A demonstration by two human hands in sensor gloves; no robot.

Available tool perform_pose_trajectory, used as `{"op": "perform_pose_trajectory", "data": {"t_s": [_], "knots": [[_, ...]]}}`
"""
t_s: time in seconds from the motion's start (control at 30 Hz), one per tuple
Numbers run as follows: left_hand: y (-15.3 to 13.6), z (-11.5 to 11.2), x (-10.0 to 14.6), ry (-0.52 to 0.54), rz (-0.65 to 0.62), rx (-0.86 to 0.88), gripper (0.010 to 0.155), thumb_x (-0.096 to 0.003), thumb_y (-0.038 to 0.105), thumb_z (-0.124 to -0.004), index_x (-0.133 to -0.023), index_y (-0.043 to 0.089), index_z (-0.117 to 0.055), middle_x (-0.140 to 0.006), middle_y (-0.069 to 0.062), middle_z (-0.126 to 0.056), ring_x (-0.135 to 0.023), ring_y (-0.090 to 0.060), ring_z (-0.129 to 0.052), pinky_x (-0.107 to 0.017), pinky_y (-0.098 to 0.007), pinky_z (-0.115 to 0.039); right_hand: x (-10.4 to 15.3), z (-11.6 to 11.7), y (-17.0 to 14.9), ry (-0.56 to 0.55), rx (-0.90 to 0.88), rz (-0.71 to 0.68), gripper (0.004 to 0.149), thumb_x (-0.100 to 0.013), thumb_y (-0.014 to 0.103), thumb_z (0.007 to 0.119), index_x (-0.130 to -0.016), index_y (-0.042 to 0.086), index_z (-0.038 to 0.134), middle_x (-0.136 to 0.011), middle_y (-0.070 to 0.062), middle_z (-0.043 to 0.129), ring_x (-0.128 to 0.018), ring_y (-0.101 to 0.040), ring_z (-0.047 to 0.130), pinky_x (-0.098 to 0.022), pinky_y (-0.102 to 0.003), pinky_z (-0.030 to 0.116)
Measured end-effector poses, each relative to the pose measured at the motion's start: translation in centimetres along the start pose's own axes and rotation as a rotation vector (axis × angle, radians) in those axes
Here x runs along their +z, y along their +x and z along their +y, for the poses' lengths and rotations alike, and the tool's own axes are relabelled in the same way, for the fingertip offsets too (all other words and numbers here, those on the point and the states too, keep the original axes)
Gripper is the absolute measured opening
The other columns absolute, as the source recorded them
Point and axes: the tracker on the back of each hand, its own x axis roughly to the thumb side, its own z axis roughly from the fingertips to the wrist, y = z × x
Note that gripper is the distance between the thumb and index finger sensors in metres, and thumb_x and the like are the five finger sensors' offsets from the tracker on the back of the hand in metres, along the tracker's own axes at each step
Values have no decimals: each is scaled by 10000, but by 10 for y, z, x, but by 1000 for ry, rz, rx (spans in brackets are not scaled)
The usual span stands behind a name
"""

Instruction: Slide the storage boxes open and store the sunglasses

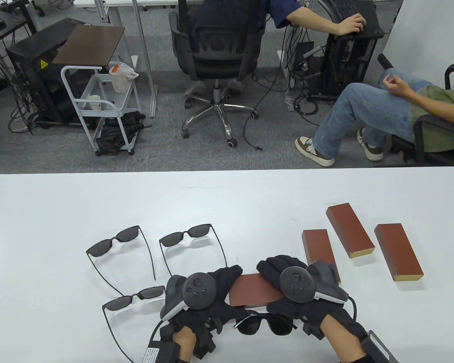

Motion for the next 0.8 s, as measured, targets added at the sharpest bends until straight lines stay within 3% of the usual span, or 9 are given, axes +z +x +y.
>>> {"op": "perform_pose_trajectory", "data": {"t_s": [0.33,0.5,0.8], "knots": [[-7,6,2,-47,2,92,946,-284,491,-1020,-1084,292,-555,-1090,-42,-670,-952,-301,-771,-646,-546,-719,24,6,-40,-40,-216,30,926,-201,527,970,-964,276,510,-1050,-106,536,-953,-398,549,-714,-548,520],[-6,5,3,-63,0,124,945,-289,485,-1021,-1086,293,-552,-1093,-42,-666,-957,-301,-767,-652,-545,-716,25,15,-44,-2,-287,19,913,-218,509,973,-966,275,505,-1043,-107,554,-943,-389,579,-708,-526,550],[-8,10,4,-56,-4,163,949,-285,478,-1035,-1087,316,-554,-1100,-40,-657,-965,-296,-760,-656,-557,-705,26,12,-47,-45,-355,10,906,-186,466,1008,-948,276,557,-993,-98,650,-907,-353,674,-686,-508,614]]}}
